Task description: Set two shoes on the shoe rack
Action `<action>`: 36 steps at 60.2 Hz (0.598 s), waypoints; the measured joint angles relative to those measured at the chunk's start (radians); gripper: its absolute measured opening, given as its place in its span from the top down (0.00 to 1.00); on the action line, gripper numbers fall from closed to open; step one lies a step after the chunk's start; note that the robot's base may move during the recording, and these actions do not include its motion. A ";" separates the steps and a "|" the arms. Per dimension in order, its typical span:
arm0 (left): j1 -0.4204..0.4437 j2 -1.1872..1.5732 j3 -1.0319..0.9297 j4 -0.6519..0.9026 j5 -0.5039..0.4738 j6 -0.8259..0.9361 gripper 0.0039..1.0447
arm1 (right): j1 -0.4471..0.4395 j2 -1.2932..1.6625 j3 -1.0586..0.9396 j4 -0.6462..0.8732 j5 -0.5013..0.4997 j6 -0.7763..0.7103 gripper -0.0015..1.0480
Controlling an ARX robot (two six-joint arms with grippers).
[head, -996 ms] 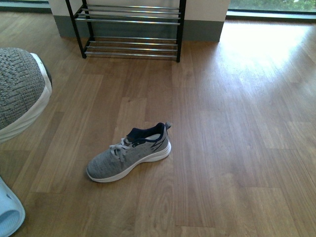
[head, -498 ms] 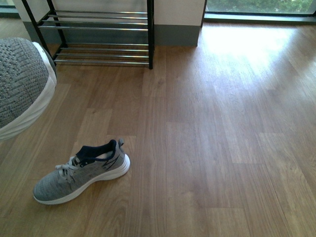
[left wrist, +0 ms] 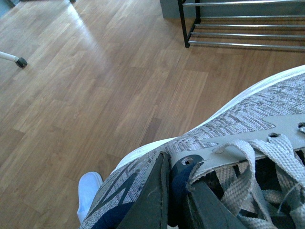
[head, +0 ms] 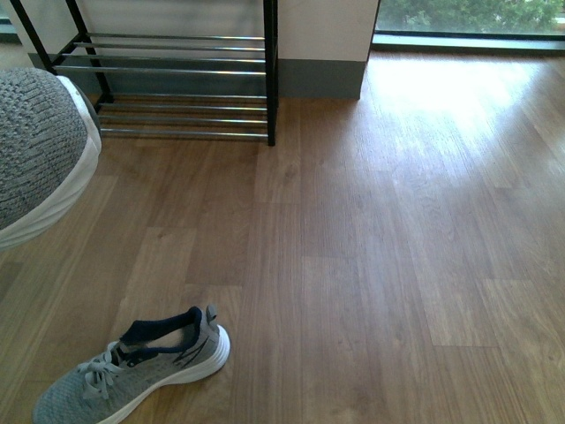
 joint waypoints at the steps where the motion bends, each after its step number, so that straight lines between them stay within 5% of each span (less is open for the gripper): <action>1: 0.000 0.000 0.000 0.000 0.000 0.000 0.99 | 0.000 0.000 0.000 0.000 0.000 0.000 0.09; 36: 0.002 -0.001 -0.001 0.001 0.002 0.000 0.99 | 0.000 0.001 0.000 -0.001 -0.003 0.000 0.09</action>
